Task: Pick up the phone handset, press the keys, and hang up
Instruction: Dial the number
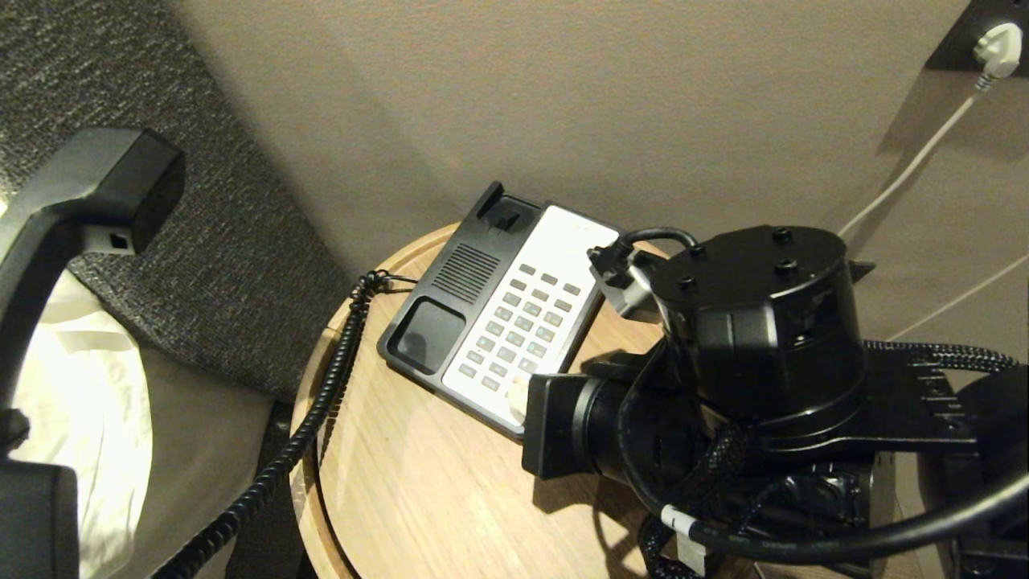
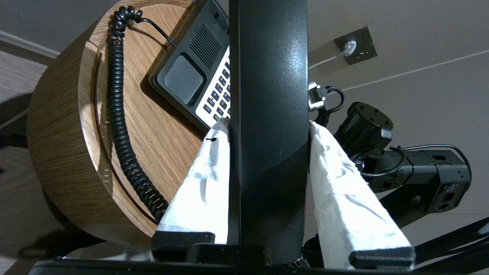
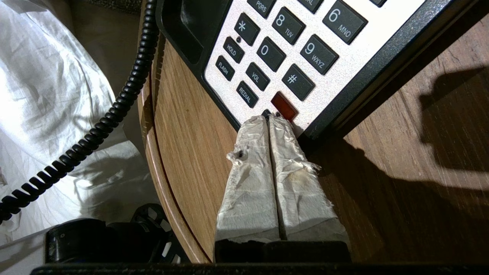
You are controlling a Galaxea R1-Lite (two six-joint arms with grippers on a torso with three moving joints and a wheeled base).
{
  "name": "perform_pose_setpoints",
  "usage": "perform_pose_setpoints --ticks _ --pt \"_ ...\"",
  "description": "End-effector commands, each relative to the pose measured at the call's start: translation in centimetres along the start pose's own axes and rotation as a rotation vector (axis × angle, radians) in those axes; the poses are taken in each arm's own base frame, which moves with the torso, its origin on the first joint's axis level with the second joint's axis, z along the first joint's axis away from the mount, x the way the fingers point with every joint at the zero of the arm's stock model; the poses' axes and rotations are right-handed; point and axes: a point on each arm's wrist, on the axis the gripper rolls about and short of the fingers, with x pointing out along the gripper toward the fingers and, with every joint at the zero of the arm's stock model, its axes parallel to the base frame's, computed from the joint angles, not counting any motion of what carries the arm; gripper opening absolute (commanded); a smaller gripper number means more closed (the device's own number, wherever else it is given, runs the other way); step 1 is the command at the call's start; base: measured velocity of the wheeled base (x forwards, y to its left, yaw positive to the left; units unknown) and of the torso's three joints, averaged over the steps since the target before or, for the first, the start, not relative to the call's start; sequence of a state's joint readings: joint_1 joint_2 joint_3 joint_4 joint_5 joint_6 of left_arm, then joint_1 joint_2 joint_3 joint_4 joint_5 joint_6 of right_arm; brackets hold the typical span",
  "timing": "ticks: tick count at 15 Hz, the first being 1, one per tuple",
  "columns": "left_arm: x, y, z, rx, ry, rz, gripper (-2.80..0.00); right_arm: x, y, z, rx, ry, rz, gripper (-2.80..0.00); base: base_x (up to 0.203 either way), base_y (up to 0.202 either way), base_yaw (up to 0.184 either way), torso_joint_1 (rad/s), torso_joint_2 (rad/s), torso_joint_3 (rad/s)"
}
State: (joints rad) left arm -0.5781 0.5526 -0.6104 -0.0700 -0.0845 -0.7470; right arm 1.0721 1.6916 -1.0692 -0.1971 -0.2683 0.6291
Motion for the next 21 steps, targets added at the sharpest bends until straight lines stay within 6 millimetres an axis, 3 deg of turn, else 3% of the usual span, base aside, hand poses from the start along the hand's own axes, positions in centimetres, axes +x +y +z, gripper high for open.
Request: perform_pose_setpoints --ticks 1,12,21 --pt "0.0 0.0 0.0 -0.005 -0.001 -0.001 -2.8 0.1 -0.1 -0.2 0.001 0.005 -0.005 -2.8 0.0 0.0 0.0 0.0 0.0 0.0" --pt "-0.1 -0.1 0.1 -0.004 -0.005 -0.007 -2.8 0.6 -0.1 -0.4 -0.005 0.013 -0.011 -2.8 0.0 0.0 0.0 0.0 0.0 0.0" --pt "0.0 0.2 -0.2 -0.002 0.007 0.002 -2.8 -0.7 0.0 0.4 0.01 -0.016 0.01 -2.8 0.0 0.0 0.0 0.0 0.0 0.0"
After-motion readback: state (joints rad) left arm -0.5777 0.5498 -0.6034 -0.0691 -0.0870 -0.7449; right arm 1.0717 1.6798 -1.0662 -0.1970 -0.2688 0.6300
